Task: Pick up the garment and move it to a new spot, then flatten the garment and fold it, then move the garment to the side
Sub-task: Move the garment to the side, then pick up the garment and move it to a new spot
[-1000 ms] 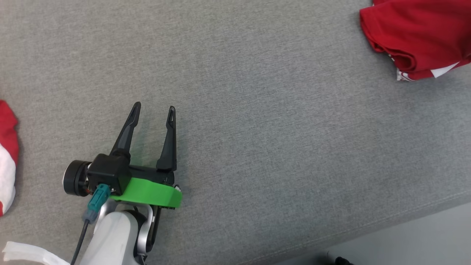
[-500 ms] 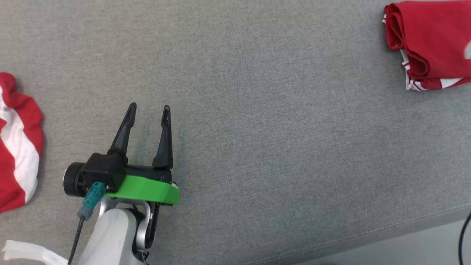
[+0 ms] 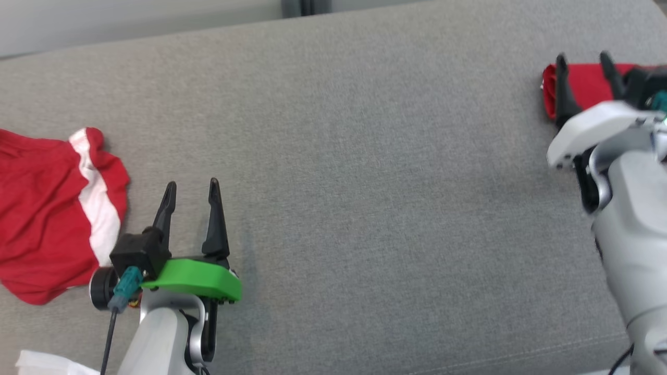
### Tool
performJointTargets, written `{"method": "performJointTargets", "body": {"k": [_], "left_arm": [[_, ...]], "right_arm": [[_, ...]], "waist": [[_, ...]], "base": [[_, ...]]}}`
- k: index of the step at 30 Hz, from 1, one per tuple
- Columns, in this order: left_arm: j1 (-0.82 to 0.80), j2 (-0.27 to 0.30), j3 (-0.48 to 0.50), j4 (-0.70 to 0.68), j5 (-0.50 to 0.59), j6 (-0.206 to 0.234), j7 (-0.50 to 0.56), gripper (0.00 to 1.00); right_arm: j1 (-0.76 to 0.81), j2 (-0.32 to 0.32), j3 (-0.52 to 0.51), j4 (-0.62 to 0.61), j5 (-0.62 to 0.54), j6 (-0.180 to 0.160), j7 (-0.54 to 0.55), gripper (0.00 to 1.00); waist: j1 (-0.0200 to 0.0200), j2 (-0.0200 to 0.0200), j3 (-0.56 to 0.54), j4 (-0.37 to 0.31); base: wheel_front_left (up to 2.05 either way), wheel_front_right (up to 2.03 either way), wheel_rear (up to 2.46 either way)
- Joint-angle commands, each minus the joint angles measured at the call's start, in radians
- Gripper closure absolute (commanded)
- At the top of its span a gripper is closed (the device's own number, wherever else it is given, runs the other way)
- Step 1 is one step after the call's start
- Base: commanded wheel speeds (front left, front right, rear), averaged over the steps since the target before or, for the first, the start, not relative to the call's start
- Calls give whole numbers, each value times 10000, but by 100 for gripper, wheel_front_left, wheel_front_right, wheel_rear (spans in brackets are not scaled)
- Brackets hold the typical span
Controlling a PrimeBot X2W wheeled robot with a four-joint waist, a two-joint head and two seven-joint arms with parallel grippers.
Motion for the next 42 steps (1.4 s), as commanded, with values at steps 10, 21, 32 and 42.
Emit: {"method": "performJointTargets", "body": {"k": [10,21,32,42], "left_arm": [[1365,-262,247,13,198,-92,-42,0],[2391,-329,106,-136,397,-55,-43,0],[2490,-333,-17,-168,317,-9,-44,0],[2344,-333,-83,-226,275,-19,-44,0]], "right_arm": [[3873,1196,-755,-3266,-446,-18,-78,0],[7307,1945,-1133,-6534,-699,-18,249,0],[8274,1963,-519,-7406,68,-17,749,0],[8318,1965,-391,-7489,190,-17,819,0]], "waist": [[-1,0,-1815,1189],[-1,0,-2276,1412],[-1,0,-2337,1329],[-1,0,-2281,1423]], "base": [[0,0,0],[0,0,0],[0,0,0],[0,0,0]]}}
